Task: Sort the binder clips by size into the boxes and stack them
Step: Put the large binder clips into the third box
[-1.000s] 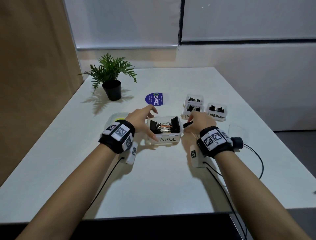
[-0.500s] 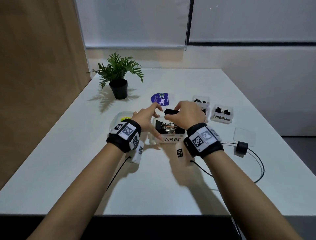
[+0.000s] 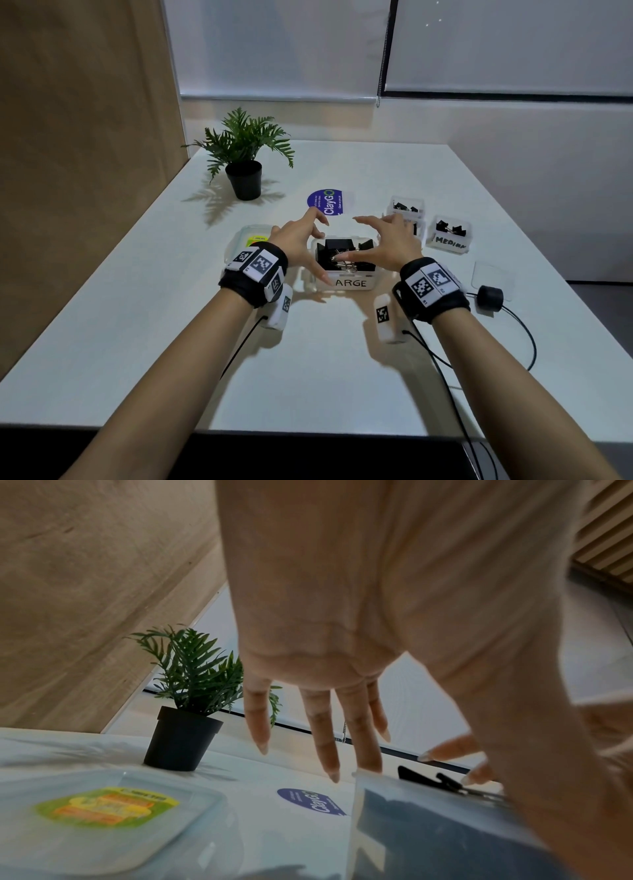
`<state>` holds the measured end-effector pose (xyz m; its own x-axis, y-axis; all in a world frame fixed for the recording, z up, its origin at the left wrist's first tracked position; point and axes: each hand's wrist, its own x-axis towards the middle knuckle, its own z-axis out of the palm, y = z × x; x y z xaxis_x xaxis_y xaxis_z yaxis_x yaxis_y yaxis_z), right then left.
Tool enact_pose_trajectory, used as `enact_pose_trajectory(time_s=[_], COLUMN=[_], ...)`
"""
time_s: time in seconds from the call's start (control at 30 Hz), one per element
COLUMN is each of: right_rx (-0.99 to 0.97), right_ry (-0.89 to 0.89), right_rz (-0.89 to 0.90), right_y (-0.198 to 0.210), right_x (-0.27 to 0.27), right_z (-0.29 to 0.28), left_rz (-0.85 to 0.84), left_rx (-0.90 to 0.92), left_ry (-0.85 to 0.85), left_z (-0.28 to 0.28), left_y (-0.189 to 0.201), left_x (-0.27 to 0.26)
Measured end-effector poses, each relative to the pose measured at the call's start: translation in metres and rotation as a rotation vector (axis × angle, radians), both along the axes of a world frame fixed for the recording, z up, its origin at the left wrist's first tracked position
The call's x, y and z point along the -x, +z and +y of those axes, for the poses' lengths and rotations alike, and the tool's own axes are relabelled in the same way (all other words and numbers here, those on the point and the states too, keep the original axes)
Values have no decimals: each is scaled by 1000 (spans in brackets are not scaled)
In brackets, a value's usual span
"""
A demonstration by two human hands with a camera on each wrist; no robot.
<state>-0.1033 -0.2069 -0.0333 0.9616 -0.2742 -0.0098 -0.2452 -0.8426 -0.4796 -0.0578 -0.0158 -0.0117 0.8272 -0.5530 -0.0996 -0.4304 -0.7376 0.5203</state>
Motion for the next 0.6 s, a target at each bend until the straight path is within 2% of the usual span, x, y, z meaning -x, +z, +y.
enact_pose_trajectory(time_s=[0.47,0.6], right_rx=[84,-21], right_ry=[46,107], right_rz=[49,45], right_y=[-7,-10], right_x=[-18,-20], right_z=[0,-5], left_rz=[-16,-20], left_rx=[-7,-4], left_ry=[1,-3], left_z=[0,0], left_y=[-3,-4], left_x=[-1,-4])
